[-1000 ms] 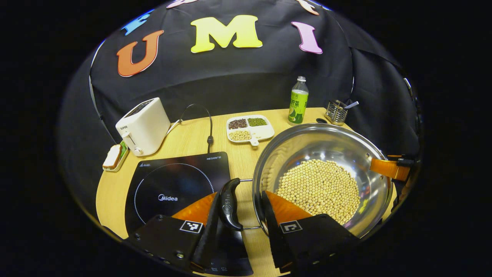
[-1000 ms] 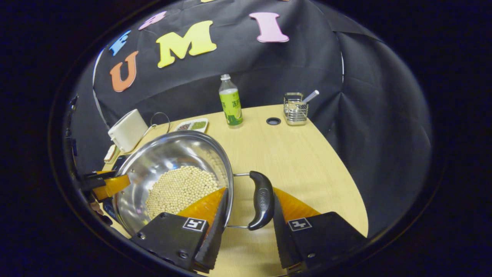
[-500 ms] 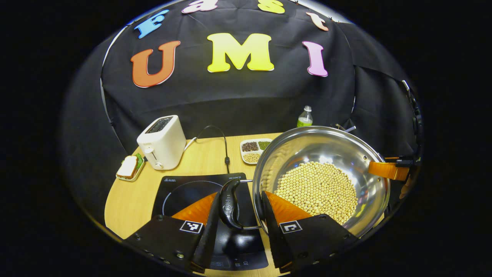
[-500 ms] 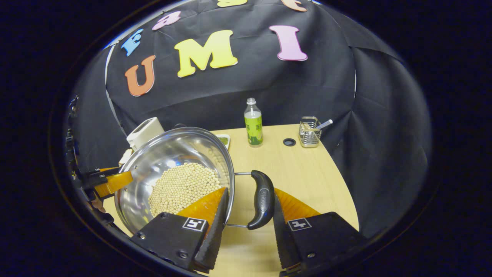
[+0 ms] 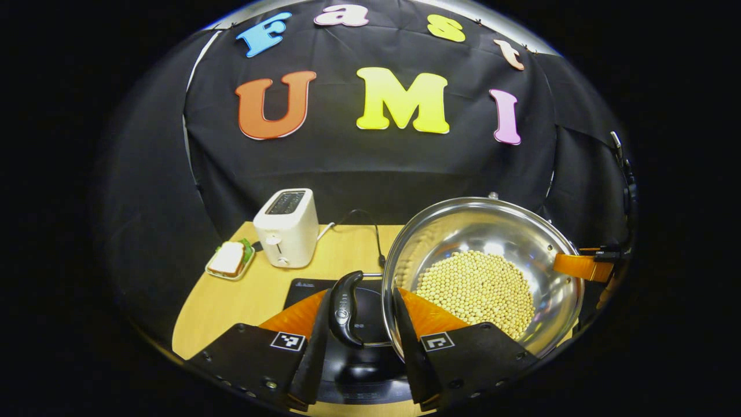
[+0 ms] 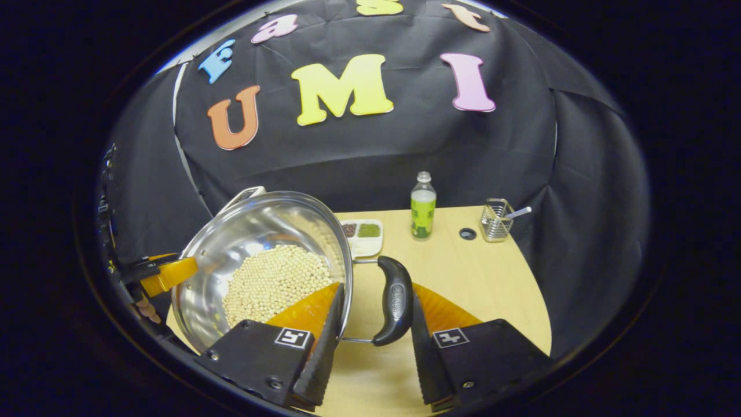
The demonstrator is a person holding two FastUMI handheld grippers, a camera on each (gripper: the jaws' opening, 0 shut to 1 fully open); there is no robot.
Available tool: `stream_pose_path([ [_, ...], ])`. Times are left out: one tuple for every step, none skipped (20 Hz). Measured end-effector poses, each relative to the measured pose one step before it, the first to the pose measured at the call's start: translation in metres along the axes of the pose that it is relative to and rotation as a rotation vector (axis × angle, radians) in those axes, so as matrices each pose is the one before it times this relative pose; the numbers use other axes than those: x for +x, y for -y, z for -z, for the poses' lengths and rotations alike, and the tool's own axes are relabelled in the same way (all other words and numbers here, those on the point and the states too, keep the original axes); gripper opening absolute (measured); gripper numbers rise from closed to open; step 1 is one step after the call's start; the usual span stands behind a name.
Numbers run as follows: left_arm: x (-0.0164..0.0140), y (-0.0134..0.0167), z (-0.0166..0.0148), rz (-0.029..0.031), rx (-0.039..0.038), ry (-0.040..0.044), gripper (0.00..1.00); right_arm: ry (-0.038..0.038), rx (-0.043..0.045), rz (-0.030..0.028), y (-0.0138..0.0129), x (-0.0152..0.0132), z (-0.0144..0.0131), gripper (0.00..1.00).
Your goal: First push the handle of the pot to place it horizontally, then grasp the pot with both hands and set it on the induction cooktop.
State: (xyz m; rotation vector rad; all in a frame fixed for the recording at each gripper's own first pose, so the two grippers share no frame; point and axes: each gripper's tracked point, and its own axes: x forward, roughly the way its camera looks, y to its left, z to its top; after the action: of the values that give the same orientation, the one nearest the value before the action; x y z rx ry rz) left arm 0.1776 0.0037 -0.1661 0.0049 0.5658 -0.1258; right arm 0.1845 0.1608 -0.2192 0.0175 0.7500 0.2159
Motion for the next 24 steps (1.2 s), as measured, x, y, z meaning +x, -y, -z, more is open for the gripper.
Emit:
stream_pose_path([
  [-0.00134, -0.01135, -0.00175, -0.0116, 0.00006, 0.00334, 0.57, -0.00469, 0.00096, -0.00929, -0.01111, 0.00303, -0.00091, 0.63],
  [-0.00028, -0.01057, 0.00144, -0.01038, -0.00549, -0.0035, 0.57, -0.00422, -0.00031, -0.00903, -0.01095, 0.00475, 0.00023, 0.63],
  [0.00131, -0.01065, 0.00202, -0.01072, -0.01299, -0.01143, 0.58, -0.00455, -0.00101, -0.00739, -0.01069, 0.00527, -0.00008, 0.62],
  [0.00096, -0.01014, 0.0027, -0.01152, -0.01911, -0.00754, 0.58, -0.01001, -0.00216, -0.00654, -0.00957, 0.00593, 0.00378, 0.63],
  [0.0006, -0.00976, 0.00149, -0.01127, -0.01643, -0.00878, 0.58, -0.00478, 0.00589, -0.00788, -0.00872, 0.00709, 0.00169, 0.63],
  [0.0007, -0.0087, 0.00404, -0.01167, -0.00673, -0.01095, 0.58, -0.01133, -0.00205, -0.0066, -0.00778, 0.00749, 0.00351, 0.63],
  [0.00281, -0.00894, 0.00279, -0.01122, -0.00407, -0.00242, 0.58, -0.01502, -0.00193, -0.00729, -0.00725, 0.00687, 0.0052, 0.62],
  [0.00611, -0.00896, 0.00438, -0.0113, -0.00665, -0.00631, 0.58, -0.0101, -0.00072, -0.00795, -0.0068, 0.00851, 0.00395, 0.62],
  [0.00503, -0.00758, 0.00305, -0.00969, -0.00921, -0.00576, 0.58, -0.01521, -0.00085, -0.00562, -0.0052, 0.00898, 0.00403, 0.63],
  [-0.00024, -0.00397, 0.00343, -0.00912, -0.00837, -0.00701, 0.58, -0.01305, 0.00425, -0.00527, -0.00496, 0.00897, 0.00445, 0.62],
  [0.00502, -0.00554, 0.00391, -0.00775, -0.00481, -0.00874, 0.58, -0.01576, -0.00021, -0.00514, -0.00397, 0.00864, 0.00375, 0.62],
  [0.00517, -0.00431, 0.00534, -0.00643, -0.00189, -0.01253, 0.58, -0.01208, 0.00034, -0.00453, -0.00331, 0.00858, 0.00342, 0.62],
  [0.00665, -0.00393, 0.00409, -0.00446, -0.00315, -0.01461, 0.58, -0.01244, -0.00288, -0.00259, -0.00235, 0.0078, 0.0018, 0.62],
  [0.00685, -0.00352, 0.00418, -0.00314, -0.00325, -0.01184, 0.58, -0.01027, 0.00141, -0.00013, -0.00177, 0.00718, 0.00225, 0.62],
  [0.00545, -0.00273, 0.00402, -0.00429, -0.00452, -0.01452, 0.58, -0.00624, -0.00082, 0.00008, -0.00194, 0.00672, 0.00016, 0.63],
  [0.00458, -0.00155, 0.00561, -0.004, -0.00513, -0.01767, 0.58, -0.00452, -0.00169, 0.00249, -0.001, 0.00668, 0.00029, 0.63],
  [0.00521, -0.00073, 0.00315, -0.00302, 0.00371, -0.01319, 0.58, -0.00408, -0.00347, 0.00182, -0.00065, 0.00639, 0.00059, 0.63],
  [0.00525, -0.00104, 0.00413, -0.00264, 0.0018, -0.01272, 0.58, -0.00828, 0.00163, 0.00368, -0.00134, 0.00592, 0.00248, 0.62],
  [0.00625, -0.00056, 0.00378, -0.0021, 0.00168, -0.01508, 0.58, -0.00301, -0.00212, 0.00264, -0.00111, 0.0047, 0.00219, 0.62],
  [0.00441, -0.00265, 0.00428, -0.00529, 0.00181, -0.01433, 0.58, -0.00472, -0.00228, 0.00123, -0.00222, 0.00491, 0.00229, 0.62],
  [0.00512, -0.003, 0.00151, -0.00577, 0.00318, -0.01115, 0.58, -0.00688, 0.00174, -0.00012, -0.00203, 0.00436, 0.00267, 0.62],
  [0.00447, -0.00539, 0.00406, -0.00592, 0.00015, -0.00951, 0.58, -0.00247, 0.00346, -0.00215, -0.00203, 0.00428, 0.00213, 0.62],
  [0.00131, -0.00406, 0.00195, -0.00461, -0.00082, -0.0055, 0.58, -0.00303, 0.0041, -0.00158, -0.00178, 0.00405, 0.00183, 0.63],
  [0.00567, -0.00174, 0.00165, -0.00387, 0.00281, -0.00513, 0.58, -0.00317, 0.00811, -0.0034, -0.00168, 0.00476, 0.00185, 0.63],
])
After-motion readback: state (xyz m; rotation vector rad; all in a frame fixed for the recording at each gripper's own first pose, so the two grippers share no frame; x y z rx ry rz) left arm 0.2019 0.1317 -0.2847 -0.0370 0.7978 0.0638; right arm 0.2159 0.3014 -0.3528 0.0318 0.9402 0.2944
